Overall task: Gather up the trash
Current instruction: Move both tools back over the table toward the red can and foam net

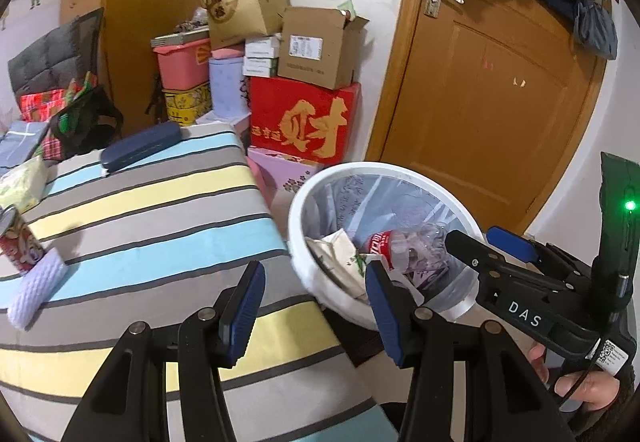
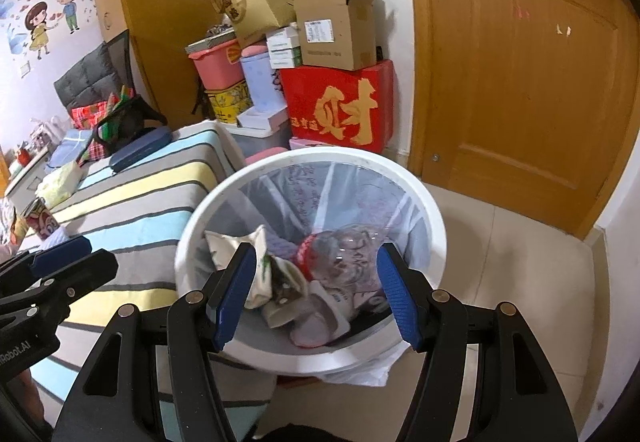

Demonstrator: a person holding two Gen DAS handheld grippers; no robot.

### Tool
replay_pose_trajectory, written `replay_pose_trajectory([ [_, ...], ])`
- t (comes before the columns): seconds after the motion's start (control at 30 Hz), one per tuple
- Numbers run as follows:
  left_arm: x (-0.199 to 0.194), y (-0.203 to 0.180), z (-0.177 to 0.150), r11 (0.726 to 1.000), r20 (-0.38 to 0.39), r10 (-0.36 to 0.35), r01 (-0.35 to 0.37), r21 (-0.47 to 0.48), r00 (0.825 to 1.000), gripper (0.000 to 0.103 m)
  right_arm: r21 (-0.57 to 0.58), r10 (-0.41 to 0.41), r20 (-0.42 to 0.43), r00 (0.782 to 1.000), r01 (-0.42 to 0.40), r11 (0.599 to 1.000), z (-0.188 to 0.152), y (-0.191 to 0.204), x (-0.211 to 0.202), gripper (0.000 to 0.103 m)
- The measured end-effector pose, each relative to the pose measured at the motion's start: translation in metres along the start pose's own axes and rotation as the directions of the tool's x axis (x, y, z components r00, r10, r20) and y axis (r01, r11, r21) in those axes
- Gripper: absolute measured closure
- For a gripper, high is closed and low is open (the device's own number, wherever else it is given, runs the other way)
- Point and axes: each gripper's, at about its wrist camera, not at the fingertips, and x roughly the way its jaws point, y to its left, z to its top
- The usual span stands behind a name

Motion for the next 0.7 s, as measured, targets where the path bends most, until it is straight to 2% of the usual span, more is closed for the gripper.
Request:
replay_pose_trajectory([
  [0.37,-0.048,0.048,-0.02,0.995,0.048,0.078,-0.075,-0.068,0.996,0.051,-0.034,0.065,0.021,0.998,-0.064,0.997,-0.005,0.039,-0.007,0.039],
  [0.7,-0.096,0.123,-0.05,0.964,0.063,0.216,-0.203,-0.173,0.974,0.051,-0.107,0.145,0.004,0.989,-0.144,0.984,-0.011,0.091,-0.003,0.039],
])
